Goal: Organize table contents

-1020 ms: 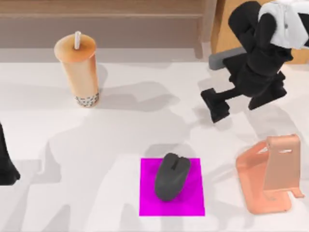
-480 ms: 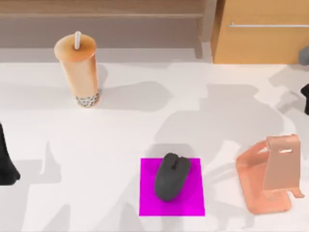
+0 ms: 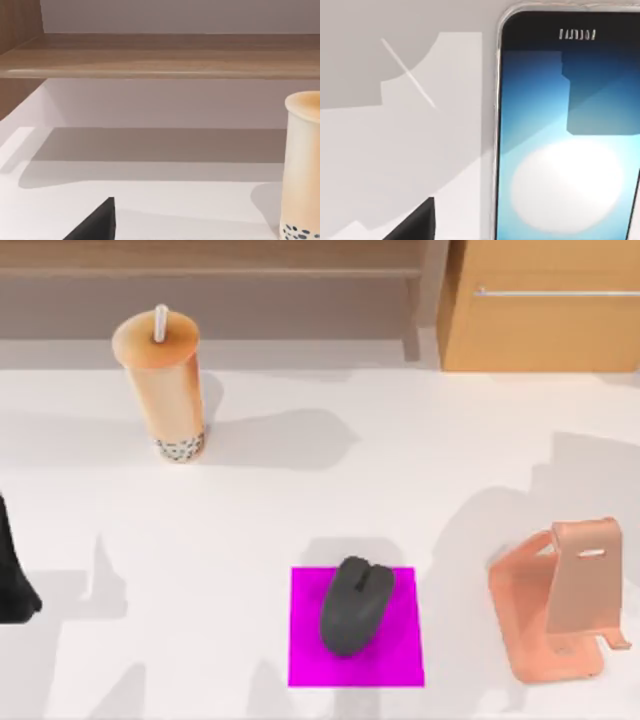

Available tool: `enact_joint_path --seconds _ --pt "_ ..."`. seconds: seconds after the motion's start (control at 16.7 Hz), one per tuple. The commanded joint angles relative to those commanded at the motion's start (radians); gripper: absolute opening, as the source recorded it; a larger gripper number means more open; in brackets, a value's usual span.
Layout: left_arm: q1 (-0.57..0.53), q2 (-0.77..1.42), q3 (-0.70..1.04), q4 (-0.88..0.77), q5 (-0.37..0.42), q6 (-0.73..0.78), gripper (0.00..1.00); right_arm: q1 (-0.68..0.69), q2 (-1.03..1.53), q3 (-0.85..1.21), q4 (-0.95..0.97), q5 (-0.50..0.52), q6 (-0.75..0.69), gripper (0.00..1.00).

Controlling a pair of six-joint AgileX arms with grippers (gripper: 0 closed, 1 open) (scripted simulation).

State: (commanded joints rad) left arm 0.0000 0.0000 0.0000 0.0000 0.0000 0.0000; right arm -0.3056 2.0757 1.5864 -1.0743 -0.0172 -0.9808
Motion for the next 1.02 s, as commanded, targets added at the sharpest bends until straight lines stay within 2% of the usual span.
enact_joint_path --seconds 0.6,1.02 --pt "0.0 0.0 0.0 0.0 0.0 0.0 1.0 -0.028 -0.011 -0.01 -0.009 0.018 -0.023 1.0" --pt "0.0 0.0 0.0 0.0 0.0 0.0 1.0 -0.03 0.067 -0.14 0.205 0.02 -0.021 1.0"
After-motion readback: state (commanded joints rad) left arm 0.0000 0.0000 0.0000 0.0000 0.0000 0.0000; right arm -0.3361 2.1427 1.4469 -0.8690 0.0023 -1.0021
